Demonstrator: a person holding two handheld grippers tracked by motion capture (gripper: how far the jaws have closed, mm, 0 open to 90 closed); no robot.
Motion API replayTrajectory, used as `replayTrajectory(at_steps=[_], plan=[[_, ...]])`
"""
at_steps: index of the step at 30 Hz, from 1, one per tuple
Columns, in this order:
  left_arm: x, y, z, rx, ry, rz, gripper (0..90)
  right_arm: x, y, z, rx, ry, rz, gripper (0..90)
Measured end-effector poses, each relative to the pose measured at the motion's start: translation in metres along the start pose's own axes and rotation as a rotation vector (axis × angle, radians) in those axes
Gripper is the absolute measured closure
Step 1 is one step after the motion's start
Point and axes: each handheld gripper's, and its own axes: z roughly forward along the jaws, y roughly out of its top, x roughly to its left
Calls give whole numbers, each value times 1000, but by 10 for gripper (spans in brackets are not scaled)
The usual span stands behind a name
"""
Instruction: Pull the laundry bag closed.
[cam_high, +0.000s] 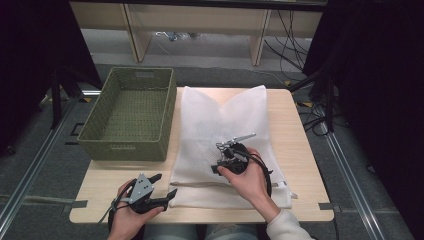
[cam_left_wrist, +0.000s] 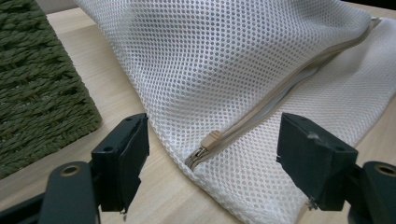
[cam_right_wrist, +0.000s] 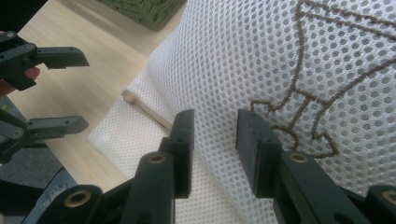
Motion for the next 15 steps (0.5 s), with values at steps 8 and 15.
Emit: replayTrajectory(at_steps=[8,15], plan=[[0,0,1,-1,-2,4,244,2,1,0,24,14,11,699],[1,-2,-2,12,11,-2,239,15,9,15,63,29,24,723]])
